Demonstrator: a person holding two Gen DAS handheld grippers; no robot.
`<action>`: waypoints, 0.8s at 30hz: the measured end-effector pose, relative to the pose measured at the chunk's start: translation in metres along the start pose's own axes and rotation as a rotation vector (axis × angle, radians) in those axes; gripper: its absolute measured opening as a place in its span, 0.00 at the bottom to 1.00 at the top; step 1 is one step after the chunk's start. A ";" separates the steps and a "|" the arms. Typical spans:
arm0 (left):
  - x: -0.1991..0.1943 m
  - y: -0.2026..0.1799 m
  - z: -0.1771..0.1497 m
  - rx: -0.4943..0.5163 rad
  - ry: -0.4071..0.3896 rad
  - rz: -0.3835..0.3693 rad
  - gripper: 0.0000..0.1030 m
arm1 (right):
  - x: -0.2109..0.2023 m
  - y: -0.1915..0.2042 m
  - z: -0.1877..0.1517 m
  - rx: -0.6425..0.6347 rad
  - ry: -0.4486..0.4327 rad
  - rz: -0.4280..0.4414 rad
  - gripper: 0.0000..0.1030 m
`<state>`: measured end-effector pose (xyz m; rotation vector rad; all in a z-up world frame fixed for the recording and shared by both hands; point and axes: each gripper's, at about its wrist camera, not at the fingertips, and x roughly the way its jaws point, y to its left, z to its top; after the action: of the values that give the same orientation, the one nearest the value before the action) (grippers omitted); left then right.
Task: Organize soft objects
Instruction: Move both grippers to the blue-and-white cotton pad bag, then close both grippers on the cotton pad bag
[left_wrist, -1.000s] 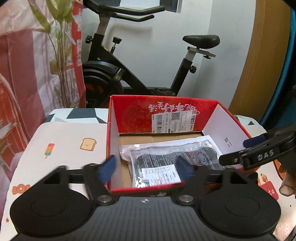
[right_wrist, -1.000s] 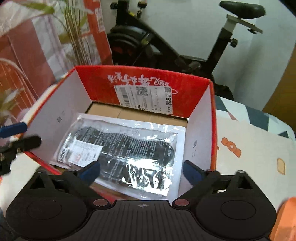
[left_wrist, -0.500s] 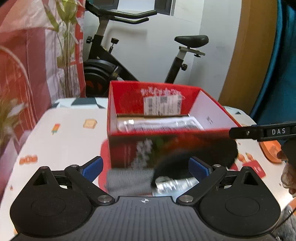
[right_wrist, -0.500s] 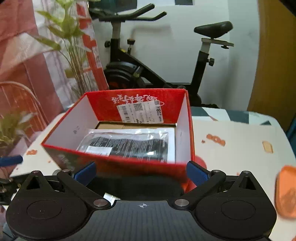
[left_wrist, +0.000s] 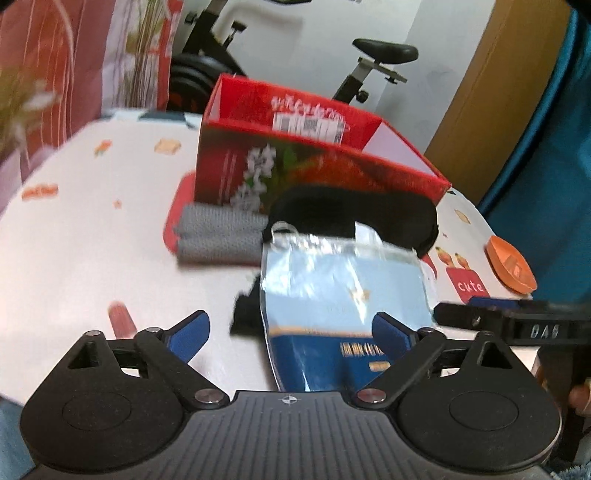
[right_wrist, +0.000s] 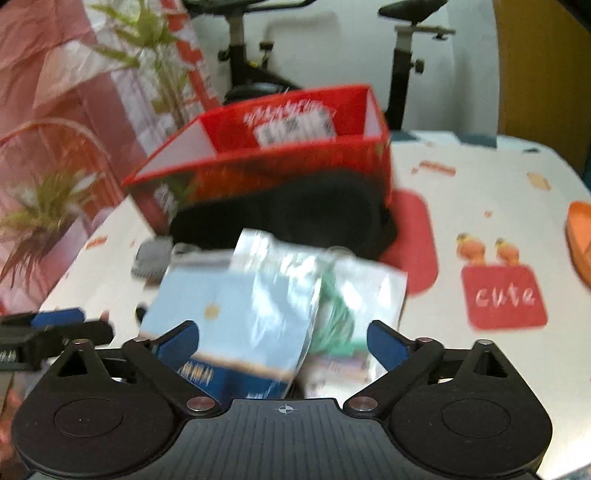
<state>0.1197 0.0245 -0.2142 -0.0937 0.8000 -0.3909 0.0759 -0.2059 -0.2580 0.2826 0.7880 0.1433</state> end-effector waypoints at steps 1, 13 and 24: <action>0.001 0.001 -0.002 -0.015 0.010 -0.008 0.87 | 0.000 0.002 -0.004 -0.004 0.013 0.007 0.83; 0.018 0.004 -0.017 -0.075 0.093 -0.070 0.74 | 0.012 0.018 -0.019 -0.029 0.108 0.102 0.71; 0.032 0.002 -0.022 -0.070 0.142 -0.124 0.57 | 0.024 0.020 -0.023 -0.041 0.144 0.118 0.56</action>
<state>0.1248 0.0158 -0.2519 -0.1829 0.9513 -0.4914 0.0752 -0.1764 -0.2834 0.2817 0.9102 0.2931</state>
